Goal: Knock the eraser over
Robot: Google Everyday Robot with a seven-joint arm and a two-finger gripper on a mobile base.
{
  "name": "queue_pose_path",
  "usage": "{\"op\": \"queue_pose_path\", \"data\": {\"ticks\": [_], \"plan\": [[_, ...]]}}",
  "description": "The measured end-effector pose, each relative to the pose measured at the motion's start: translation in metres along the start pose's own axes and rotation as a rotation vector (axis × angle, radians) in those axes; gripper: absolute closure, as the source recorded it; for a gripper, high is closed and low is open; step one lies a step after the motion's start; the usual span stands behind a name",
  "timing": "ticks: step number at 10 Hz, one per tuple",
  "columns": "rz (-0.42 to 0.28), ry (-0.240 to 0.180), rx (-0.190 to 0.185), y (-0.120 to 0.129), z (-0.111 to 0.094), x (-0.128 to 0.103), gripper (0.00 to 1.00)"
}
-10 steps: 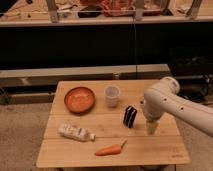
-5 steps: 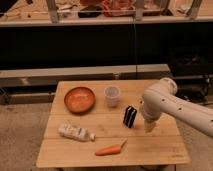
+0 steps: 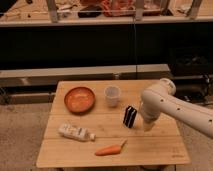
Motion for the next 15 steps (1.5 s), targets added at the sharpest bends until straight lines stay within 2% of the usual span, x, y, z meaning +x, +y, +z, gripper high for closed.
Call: {"op": "queue_pose_path", "data": {"ticks": [1, 3, 4, 6, 8, 11, 15], "plan": [[-0.007, 0.001, 0.002, 0.0, 0.0, -0.002, 0.53], [-0.023, -0.009, 0.001, -0.004, 0.001, -0.025, 0.76], [-0.03, -0.006, 0.002, -0.005, 0.002, -0.027, 0.88], [-0.044, -0.01, 0.002, -0.004, 0.003, -0.021, 1.0], [-0.054, -0.018, 0.003, -0.006, 0.004, -0.026, 1.0], [-0.076, -0.035, 0.002, -0.013, 0.006, -0.057, 1.0], [-0.098, -0.063, 0.002, -0.016, 0.009, -0.066, 1.0]]}}
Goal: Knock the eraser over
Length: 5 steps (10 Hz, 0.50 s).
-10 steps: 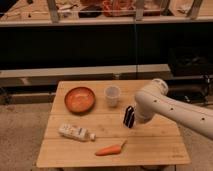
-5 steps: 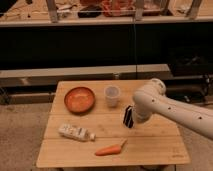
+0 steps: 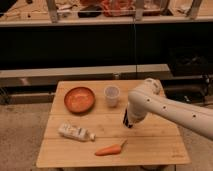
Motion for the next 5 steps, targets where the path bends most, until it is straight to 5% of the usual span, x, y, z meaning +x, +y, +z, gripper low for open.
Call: {"op": "queue_pose_path", "data": {"ticks": [5], "plan": [[-0.014, -0.042, -0.003, -0.007, 0.0036, -0.0126, 1.0]]}}
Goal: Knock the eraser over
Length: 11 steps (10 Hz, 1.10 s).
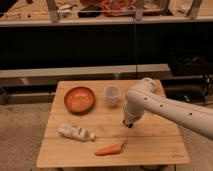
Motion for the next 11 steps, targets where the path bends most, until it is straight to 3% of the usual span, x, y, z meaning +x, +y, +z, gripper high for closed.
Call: {"op": "queue_pose_path", "data": {"ticks": [11], "plan": [[0.015, -0.084, -0.006, -0.0098, 0.003, -0.0008, 1.0]]}}
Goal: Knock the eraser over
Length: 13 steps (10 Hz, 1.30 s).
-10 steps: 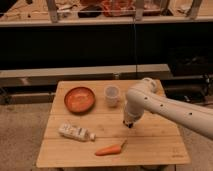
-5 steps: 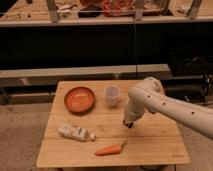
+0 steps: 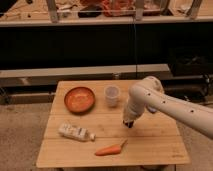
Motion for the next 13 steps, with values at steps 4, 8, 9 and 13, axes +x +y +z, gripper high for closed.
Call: {"op": "queue_pose_path", "data": {"ticks": [4, 8, 9, 13], "plan": [[-0.008, -0.021, -0.002, -0.006, 0.002, -0.004, 1.0], [-0.014, -0.039, -0.004, -0.008, 0.002, -0.006, 1.0], [-0.019, -0.046, -0.004, -0.009, 0.002, -0.008, 1.0], [-0.028, -0.064, -0.005, -0.011, 0.002, -0.012, 1.0]]}}
